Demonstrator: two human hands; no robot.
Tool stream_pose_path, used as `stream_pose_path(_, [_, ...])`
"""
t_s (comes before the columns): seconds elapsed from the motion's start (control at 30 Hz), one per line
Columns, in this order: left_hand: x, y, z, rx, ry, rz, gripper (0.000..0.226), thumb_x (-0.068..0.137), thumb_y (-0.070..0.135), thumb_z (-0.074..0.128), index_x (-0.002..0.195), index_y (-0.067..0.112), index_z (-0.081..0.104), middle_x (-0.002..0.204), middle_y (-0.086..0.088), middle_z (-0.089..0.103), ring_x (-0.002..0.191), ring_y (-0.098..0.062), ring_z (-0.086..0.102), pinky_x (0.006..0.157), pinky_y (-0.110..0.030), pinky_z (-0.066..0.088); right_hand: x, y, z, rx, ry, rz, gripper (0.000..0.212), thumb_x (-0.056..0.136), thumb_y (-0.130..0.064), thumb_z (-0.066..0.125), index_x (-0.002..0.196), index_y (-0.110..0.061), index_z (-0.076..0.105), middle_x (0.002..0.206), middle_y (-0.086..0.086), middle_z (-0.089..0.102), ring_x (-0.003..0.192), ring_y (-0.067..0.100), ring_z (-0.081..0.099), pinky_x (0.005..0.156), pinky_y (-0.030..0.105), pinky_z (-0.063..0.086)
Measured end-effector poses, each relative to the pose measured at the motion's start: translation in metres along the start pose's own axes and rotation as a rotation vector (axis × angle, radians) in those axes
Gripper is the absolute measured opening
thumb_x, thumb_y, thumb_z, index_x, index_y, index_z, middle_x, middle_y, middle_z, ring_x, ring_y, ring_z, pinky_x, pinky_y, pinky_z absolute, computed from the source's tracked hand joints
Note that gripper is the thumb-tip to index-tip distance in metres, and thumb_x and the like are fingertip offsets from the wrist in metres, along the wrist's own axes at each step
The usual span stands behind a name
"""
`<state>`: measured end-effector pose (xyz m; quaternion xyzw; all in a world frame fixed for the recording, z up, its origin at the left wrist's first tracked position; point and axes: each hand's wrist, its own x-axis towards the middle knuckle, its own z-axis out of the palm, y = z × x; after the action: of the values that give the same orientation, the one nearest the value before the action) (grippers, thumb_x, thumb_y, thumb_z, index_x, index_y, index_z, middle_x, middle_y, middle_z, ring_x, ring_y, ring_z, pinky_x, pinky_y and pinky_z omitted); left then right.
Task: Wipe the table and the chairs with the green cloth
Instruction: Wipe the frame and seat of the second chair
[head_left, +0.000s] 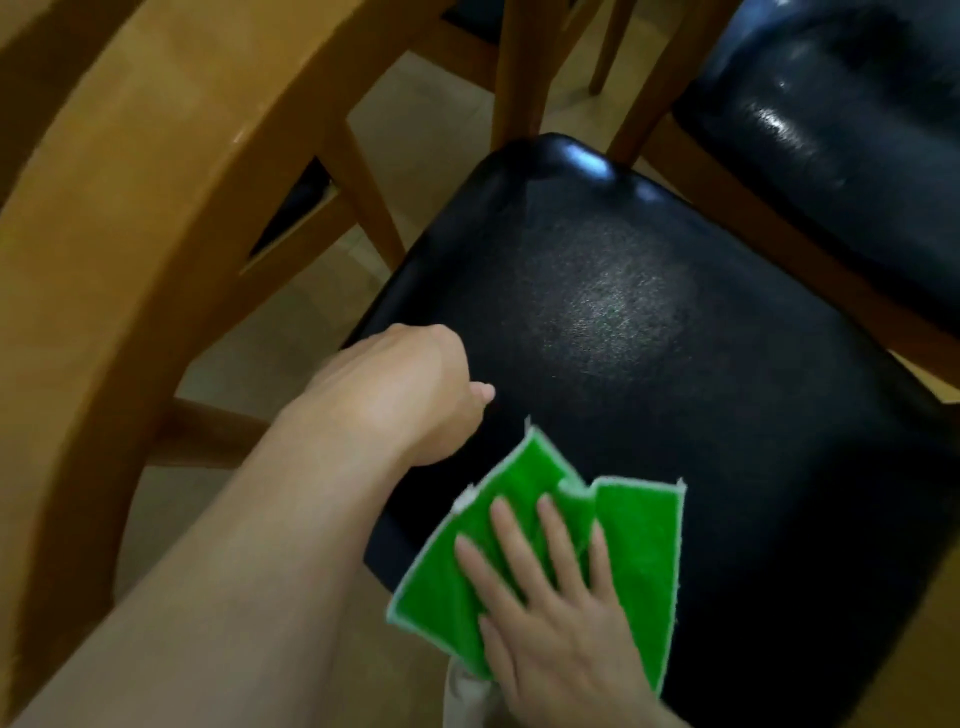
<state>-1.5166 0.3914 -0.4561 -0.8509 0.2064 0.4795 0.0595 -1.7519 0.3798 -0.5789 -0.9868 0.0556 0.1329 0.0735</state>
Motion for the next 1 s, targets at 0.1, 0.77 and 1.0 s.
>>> stream_pose_path(0.1, [0.001, 0.002, 0.004, 0.057, -0.003, -0.003, 0.05, 0.096, 0.054, 0.042, 0.116, 0.012, 0.059, 0.11, -0.013, 0.061, 0.098, -0.032, 0.059, 0.086, -0.044, 0.051, -0.02, 0.036, 0.002, -0.07, -0.052, -0.249, 0.066, 0.081, -0.055, 0.049, 0.144, -0.042, 0.039, 0.154, -0.005, 0.035, 0.14, 0.026, 0.029, 0.107, 0.054, 0.025])
stream_pose_path(0.77, [-0.006, 0.043, 0.059, 0.336, 0.016, 0.222, 0.037, 0.094, 0.057, 0.041, 0.098, 0.024, 0.057, 0.098, -0.001, 0.062, 0.09, -0.024, 0.061, 0.07, -0.032, 0.044, -0.034, -0.004, -0.012, 0.393, -0.134, 1.093, 0.065, 0.097, -0.05, 0.018, 0.146, -0.012, 0.038, 0.15, 0.024, 0.036, 0.131, 0.053, 0.037, 0.088, 0.078, 0.034])
stream_pose_path(1.0, [0.0, 0.035, 0.067, 0.388, 0.033, 0.249, 0.037, 0.093, 0.06, 0.037, 0.088, 0.027, 0.052, 0.082, 0.008, 0.058, 0.073, -0.013, 0.058, 0.064, -0.03, 0.048, -0.045, 0.101, 0.002, 0.424, -0.005, 1.126, 0.062, 0.091, -0.06, 0.009, 0.147, -0.048, -0.016, 0.151, -0.016, -0.038, 0.143, 0.023, -0.025, 0.108, 0.071, 0.0])
